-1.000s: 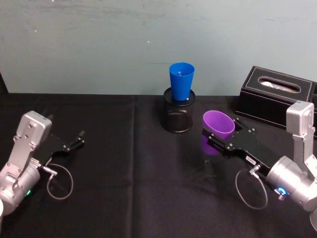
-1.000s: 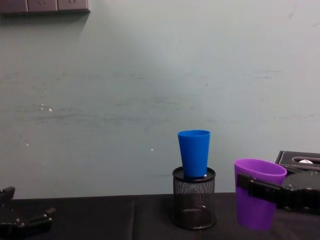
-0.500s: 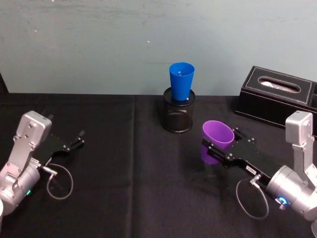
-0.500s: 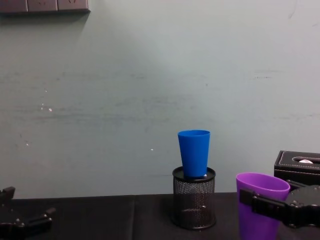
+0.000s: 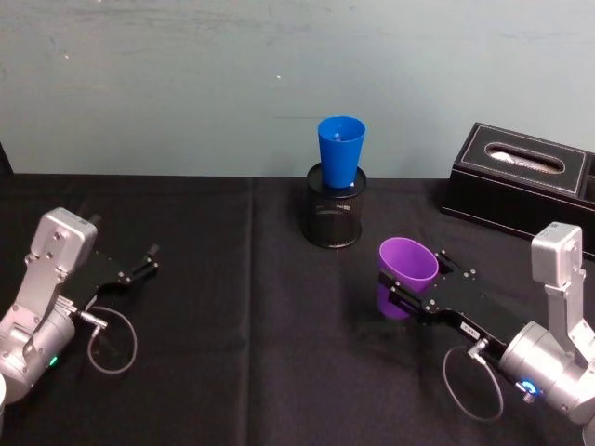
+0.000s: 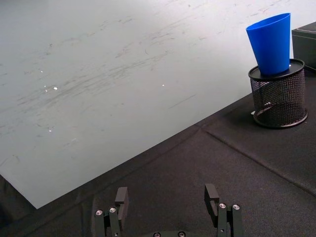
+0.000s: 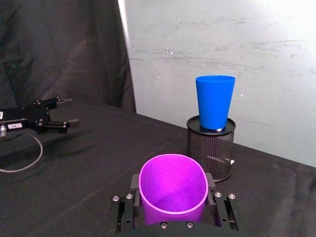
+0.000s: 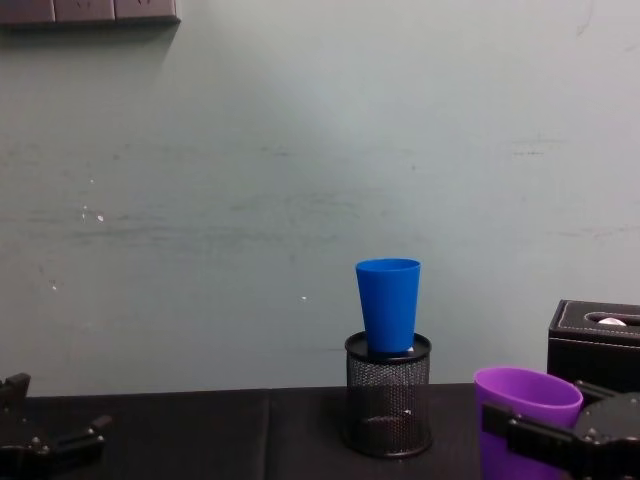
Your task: Pick up one cup with a gripper and tap it against the other cup.
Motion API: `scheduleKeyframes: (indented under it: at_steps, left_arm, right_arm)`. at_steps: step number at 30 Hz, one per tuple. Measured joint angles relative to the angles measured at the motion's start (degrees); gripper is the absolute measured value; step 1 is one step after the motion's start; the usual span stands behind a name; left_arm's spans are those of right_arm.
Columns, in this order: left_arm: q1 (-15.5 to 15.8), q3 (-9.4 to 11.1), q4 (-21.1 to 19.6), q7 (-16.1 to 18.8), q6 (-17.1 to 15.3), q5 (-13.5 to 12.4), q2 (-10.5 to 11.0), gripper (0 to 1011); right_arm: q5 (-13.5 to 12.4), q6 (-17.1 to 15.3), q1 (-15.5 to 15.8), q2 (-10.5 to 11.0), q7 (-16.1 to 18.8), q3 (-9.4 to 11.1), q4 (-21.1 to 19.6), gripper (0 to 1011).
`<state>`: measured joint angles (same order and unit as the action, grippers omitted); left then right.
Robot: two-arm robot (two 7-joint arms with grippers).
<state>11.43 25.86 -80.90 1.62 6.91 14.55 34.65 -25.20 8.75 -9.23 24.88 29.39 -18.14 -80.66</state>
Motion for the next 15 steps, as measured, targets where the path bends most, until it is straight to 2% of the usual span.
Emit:
scheduleKeyframes:
  at_steps: [15]
  left_arm:
    - [0.0, 0.0, 0.0, 0.0, 0.0, 0.0, 0.0, 1011]
  right_arm:
    - [0.8, 1.7, -1.4, -1.3, 1.3, -1.0, 4.2, 731]
